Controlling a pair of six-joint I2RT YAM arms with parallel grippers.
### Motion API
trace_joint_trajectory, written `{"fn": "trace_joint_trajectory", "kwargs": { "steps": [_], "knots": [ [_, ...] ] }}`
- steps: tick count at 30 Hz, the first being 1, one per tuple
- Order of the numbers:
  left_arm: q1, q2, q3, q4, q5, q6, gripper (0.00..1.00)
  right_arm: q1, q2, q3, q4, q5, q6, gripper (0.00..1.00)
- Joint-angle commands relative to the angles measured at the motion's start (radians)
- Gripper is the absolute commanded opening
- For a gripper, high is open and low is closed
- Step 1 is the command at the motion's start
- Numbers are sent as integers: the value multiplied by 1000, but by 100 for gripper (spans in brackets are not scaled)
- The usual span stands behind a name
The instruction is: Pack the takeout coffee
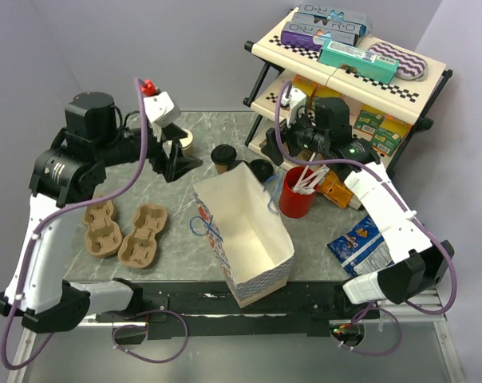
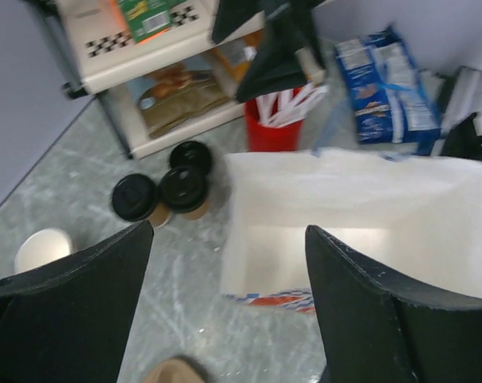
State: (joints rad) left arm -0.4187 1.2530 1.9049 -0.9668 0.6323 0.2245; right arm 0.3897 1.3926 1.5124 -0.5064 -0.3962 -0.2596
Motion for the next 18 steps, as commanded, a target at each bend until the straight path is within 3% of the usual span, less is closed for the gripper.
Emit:
{"fn": "trace_joint_trajectory", "kwargs": {
  "steps": [1,8,10,14,18],
  "knots": [
    [8,-70,-111,7,-189,62,83,-8,-78,5,-50,-102,-10,99],
    [69,-164,-355,-45,-354,84,84,57,-121,-28,-213,-277,-29,99],
    [113,-171,-427,-64,-342,87,84,92,-112,-24,-303,-303,-27,98],
    [179,-191,-510,-21,-307,23,83,196,-118,-49,-343,-215,-35,98],
    [202,-202,-543,25,-318,-28,82,207,-78,-15,-377,-119,45,97]
  ]
}}
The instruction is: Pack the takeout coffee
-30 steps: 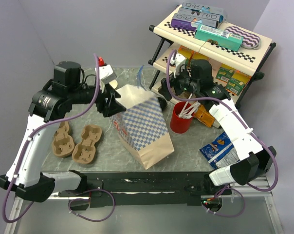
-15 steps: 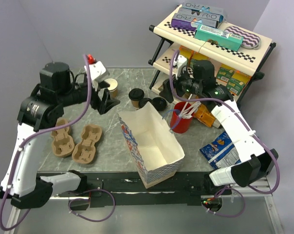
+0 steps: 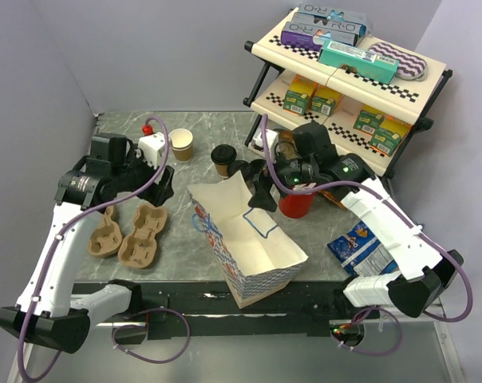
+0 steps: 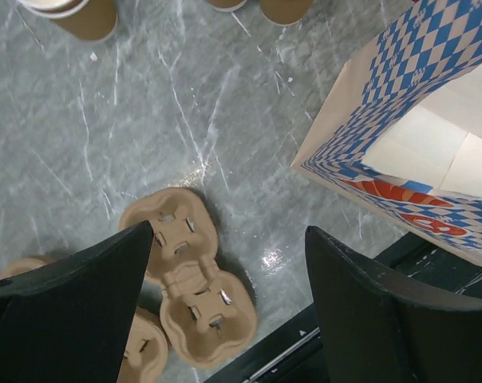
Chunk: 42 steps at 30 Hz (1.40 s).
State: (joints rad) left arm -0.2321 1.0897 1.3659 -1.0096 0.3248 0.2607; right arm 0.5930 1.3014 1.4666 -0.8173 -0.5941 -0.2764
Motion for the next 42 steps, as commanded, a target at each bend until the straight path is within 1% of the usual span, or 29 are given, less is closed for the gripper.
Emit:
{"fn": "trace_joint_trajectory", "kwargs": {
  "steps": [1,3,5,7,9,11,13,17,19,21,24,29,32,34,38,39,41,42],
  "knots": [
    [31,-42,-13,72,-13,-67,83,4,19,38,-75,106,74,97],
    [54,-54,-34,81,-33,-72,83,1,28,75,-115,108,88,97],
    [68,-71,-51,92,-38,-71,83,-8,21,136,-147,62,71,97],
    [74,-80,-77,103,-43,-71,83,-48,-25,169,-126,-8,69,98],
    [82,-80,-99,121,-35,-77,83,-67,-66,205,-106,-21,85,99],
    [86,-73,-106,143,-17,-81,83,-97,-73,260,-141,-39,88,99],
    [88,-53,-105,160,11,-86,83,-111,-85,281,-215,-35,77,100],
    [89,-1,-71,180,36,-92,83,-119,-113,232,-333,-16,13,100],
    [89,27,-57,186,33,-94,82,-117,-125,196,-419,-70,-13,100],
    [89,42,-56,187,16,-94,82,-116,-137,167,-466,-87,-50,100],
    [91,58,-62,190,-9,-90,82,-117,-165,100,-471,-67,-47,100],
    [93,73,-65,171,-32,-84,82,-107,-131,54,-439,-35,-3,99],
    [93,65,-64,160,-36,-86,82,-99,-84,38,-409,-30,11,95],
    [94,53,-65,155,-44,-83,83,-84,-67,44,-396,-27,9,90],
    [100,35,-77,141,-66,-71,83,-61,-13,80,-405,46,14,80],
    [103,32,-80,137,-70,-71,83,-61,4,84,-414,57,16,72],
    [105,26,-86,128,-92,-52,83,-58,15,107,-427,76,9,63],
    [106,24,-88,118,-98,-46,83,-55,24,116,-431,94,5,56]
  ]
}}
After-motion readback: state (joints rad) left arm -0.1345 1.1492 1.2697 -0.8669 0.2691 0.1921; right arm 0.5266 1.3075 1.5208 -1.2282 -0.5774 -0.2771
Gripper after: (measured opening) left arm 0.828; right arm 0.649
